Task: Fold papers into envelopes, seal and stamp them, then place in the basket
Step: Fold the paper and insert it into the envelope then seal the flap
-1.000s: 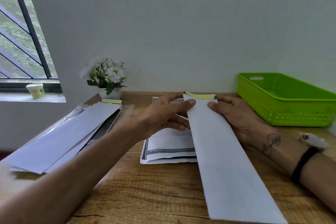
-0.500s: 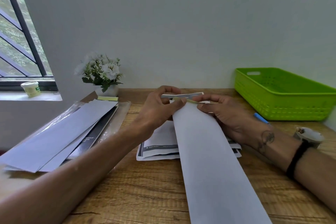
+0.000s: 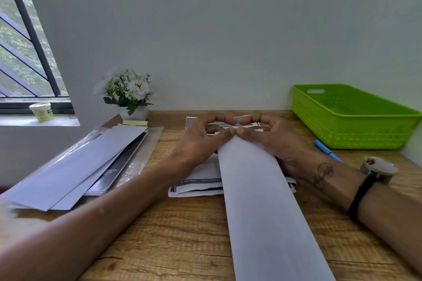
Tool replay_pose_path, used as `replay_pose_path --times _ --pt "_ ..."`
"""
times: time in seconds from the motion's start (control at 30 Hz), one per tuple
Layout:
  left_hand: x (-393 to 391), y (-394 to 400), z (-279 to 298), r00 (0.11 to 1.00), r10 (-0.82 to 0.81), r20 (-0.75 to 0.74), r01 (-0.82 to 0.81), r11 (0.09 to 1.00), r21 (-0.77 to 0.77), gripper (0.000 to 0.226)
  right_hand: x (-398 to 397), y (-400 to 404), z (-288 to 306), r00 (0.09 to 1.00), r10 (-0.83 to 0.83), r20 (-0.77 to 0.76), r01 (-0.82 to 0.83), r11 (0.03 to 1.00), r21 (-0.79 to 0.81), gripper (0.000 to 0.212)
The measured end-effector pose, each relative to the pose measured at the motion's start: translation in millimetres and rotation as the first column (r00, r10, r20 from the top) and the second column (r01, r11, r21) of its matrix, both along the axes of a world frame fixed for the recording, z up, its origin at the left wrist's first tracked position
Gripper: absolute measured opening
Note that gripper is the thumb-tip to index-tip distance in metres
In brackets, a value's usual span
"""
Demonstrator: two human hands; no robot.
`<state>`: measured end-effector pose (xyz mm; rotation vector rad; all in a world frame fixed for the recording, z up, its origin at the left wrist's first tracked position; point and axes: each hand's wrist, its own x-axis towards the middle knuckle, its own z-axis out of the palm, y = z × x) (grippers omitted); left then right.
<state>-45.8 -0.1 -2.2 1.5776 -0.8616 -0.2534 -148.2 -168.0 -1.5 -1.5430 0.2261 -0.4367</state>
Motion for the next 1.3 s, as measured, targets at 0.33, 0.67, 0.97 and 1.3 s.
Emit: replay_pose_path --times 0.33,0.67,0.97,1.3 --pt "-8.4 0.4 -2.9 0.997 -0.022 0.077 0.019 0.999 0.042 0.021 -8.0 -1.1 7.4 0.998 0.022 -0.062 -0.027 0.997 -0.076 0.028" --pt "-4.1 -1.7 -4.1 0.997 -0.032 0.068 0.028 0.998 0.064 0.024 -5.6 -1.2 0.4 0.995 -0.086 -0.053 0.073 0.973 -0.221 0.014" --pt "-2.6 -2.8 -8.9 0.998 -0.001 0.061 -0.002 0.998 0.057 0.022 -1.4 3.1 -4.0 0.981 -0.195 -0.024 0.185 0.958 -0.217 0.008" --pt "-0.7 -4.7 -9.0 0.999 0.007 0.049 -0.013 0.992 0.122 0.022 -0.9 2.1 -8.4 0.995 -0.098 -0.023 0.09 0.966 -0.243 0.009"
